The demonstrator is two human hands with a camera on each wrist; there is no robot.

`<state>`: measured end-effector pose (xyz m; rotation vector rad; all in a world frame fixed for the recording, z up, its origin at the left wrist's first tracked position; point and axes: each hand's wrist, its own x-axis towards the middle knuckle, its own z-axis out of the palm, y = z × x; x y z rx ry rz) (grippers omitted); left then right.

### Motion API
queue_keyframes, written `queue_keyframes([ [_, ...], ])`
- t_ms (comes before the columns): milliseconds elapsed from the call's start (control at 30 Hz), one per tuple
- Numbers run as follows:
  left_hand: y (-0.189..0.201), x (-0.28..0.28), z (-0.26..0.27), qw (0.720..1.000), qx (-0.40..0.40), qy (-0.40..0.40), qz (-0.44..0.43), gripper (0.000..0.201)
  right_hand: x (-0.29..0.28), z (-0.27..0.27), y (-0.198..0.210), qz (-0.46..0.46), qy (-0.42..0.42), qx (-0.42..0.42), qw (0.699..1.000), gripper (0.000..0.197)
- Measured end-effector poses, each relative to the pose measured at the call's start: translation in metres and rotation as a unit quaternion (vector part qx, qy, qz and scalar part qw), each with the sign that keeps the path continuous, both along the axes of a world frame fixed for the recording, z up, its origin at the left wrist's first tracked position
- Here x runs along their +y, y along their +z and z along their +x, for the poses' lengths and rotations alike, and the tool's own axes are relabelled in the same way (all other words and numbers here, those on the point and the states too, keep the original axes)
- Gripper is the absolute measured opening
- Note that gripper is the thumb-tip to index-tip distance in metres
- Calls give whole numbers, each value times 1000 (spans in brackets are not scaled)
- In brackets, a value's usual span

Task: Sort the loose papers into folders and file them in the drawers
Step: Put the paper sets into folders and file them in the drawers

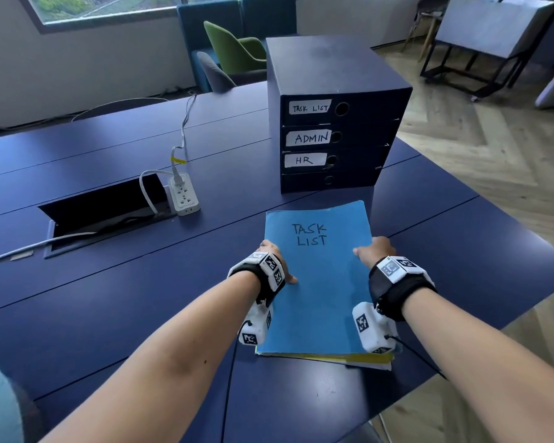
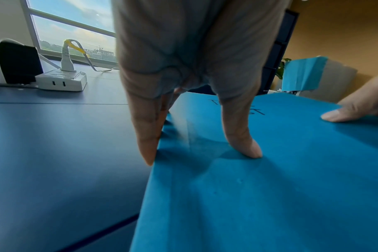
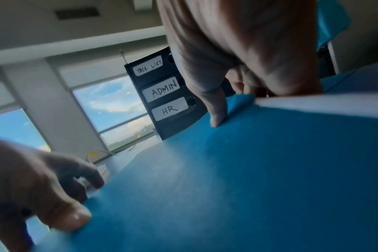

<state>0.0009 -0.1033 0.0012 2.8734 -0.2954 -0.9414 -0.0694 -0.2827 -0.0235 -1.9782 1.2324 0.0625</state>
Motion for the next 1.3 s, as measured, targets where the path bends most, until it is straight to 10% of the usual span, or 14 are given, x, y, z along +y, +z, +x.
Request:
queue_keyframes([
  [233,2,1,21,999,2,25,-31,85,4,-2,10,-91,83,70,990,58],
  [500,79,-38,72,969,-80,77,-218,48,-25,47,75,-112,129,-103,980,48],
  [700,132,-77,99,902,-216,87,-363,56,-51,102,124,-65,129,-202,969,42],
  [1300,130,-94,142,884,-260,79,-381,45,-54,185,125,114,144,-217,959,64],
])
